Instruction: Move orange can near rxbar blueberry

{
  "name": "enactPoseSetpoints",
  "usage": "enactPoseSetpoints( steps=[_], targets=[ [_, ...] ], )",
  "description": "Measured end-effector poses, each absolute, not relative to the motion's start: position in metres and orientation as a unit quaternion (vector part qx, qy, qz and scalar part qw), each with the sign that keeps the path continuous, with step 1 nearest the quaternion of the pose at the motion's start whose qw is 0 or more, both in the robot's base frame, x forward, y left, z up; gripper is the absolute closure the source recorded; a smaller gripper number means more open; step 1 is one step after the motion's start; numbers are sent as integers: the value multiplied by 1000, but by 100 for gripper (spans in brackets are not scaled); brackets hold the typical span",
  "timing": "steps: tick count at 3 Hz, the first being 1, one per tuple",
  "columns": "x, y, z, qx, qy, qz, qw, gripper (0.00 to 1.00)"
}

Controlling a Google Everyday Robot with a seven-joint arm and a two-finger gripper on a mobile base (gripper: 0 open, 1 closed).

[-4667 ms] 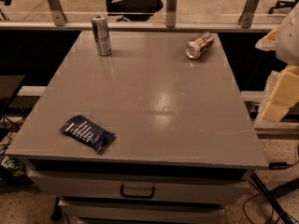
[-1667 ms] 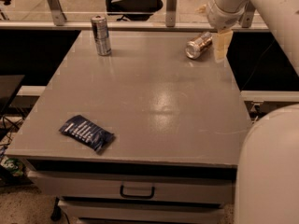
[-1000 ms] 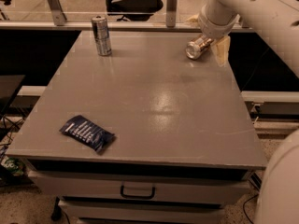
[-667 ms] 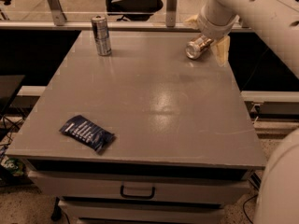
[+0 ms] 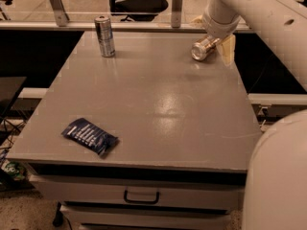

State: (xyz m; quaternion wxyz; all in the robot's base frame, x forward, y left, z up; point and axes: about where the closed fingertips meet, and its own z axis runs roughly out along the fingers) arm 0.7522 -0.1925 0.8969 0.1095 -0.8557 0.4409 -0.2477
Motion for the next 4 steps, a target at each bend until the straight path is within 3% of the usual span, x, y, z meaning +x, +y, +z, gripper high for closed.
enactPoseSetpoints(
  steps=[4],
  targets=[
    [798, -185, 858, -879, 417, -226, 50, 0]
  ],
)
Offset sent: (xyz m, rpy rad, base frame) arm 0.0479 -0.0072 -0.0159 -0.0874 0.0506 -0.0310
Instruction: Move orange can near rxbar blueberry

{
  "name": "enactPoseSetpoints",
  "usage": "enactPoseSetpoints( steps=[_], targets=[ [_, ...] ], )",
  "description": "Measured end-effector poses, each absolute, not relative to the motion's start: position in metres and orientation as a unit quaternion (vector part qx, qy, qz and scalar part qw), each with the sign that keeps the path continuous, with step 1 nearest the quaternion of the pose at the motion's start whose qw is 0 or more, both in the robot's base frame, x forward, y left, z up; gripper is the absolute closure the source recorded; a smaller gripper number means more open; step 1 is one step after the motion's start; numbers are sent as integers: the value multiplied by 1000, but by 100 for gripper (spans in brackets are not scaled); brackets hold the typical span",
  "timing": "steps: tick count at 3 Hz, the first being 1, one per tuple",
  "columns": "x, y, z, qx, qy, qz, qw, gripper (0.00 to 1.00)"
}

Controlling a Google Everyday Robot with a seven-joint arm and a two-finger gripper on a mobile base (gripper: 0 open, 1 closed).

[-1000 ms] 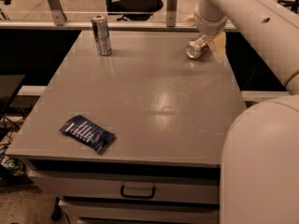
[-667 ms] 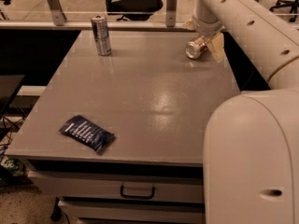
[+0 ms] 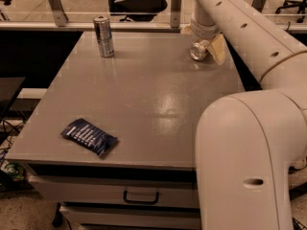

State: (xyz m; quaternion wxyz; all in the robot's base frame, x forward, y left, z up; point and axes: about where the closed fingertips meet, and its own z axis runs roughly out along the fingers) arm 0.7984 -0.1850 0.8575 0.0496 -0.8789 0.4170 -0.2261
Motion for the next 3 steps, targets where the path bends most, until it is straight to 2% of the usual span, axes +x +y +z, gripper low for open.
enactPoseSetpoints(
  steps=[1, 3],
  targets=[
    [799, -181, 852, -887, 404, -220, 39, 18],
    [796, -172, 860, -899, 374, -227, 30, 81]
  ],
)
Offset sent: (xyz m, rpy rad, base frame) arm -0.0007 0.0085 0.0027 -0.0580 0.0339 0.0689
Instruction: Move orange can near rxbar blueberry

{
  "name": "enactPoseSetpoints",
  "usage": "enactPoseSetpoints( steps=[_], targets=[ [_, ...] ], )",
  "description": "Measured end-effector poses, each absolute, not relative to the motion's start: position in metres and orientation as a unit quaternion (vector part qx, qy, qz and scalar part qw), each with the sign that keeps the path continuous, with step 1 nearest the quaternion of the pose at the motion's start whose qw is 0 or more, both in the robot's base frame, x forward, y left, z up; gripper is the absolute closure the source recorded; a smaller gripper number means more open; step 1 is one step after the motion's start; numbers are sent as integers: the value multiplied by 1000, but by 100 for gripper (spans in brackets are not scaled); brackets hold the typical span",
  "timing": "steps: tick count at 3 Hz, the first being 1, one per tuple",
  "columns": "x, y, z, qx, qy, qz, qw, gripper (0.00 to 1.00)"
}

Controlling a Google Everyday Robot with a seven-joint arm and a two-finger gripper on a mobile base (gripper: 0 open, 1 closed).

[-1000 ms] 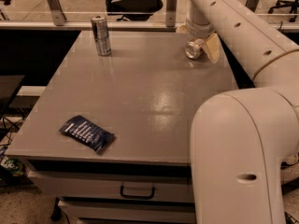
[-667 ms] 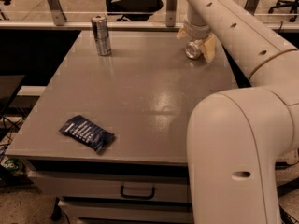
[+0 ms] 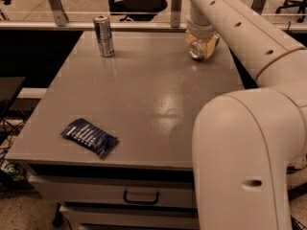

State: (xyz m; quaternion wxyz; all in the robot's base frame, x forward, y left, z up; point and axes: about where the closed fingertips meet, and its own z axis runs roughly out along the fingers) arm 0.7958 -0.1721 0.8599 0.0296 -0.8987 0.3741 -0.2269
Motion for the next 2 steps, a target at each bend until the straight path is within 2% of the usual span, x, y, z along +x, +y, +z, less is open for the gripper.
enactPoseSetpoints(
  steps=[1, 2],
  targets=[
    [773, -155, 879, -909, 341, -238, 39, 100],
    [741, -138, 890, -920, 307, -240, 44, 100]
  ],
)
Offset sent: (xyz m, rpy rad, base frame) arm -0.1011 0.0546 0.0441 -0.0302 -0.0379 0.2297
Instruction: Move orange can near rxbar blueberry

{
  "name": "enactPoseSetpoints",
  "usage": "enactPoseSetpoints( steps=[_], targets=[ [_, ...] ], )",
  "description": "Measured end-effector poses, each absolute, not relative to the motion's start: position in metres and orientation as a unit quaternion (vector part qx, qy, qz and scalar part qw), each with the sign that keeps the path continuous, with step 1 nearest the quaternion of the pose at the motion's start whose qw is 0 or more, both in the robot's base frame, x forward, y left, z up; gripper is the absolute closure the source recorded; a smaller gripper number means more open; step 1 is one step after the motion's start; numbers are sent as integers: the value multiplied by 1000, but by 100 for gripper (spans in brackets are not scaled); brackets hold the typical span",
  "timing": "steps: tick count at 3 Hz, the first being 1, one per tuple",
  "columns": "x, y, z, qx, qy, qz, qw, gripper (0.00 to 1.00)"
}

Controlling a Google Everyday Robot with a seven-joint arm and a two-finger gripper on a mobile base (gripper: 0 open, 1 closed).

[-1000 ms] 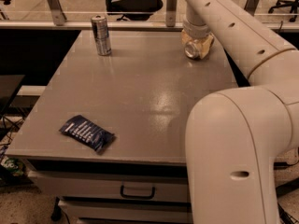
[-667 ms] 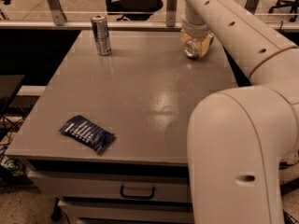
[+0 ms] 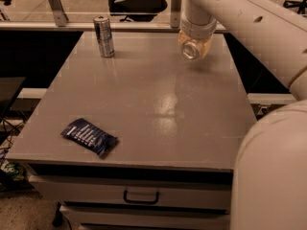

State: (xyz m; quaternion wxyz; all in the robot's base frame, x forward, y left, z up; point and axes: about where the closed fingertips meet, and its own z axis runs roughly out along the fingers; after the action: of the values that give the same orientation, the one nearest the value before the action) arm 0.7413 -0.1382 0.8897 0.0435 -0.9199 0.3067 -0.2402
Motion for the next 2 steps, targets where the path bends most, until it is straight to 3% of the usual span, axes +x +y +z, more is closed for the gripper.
enactPoseSetpoints(
  steps=[2],
  targets=[
    [644, -105, 910, -951, 214, -217, 51, 100]
  ],
)
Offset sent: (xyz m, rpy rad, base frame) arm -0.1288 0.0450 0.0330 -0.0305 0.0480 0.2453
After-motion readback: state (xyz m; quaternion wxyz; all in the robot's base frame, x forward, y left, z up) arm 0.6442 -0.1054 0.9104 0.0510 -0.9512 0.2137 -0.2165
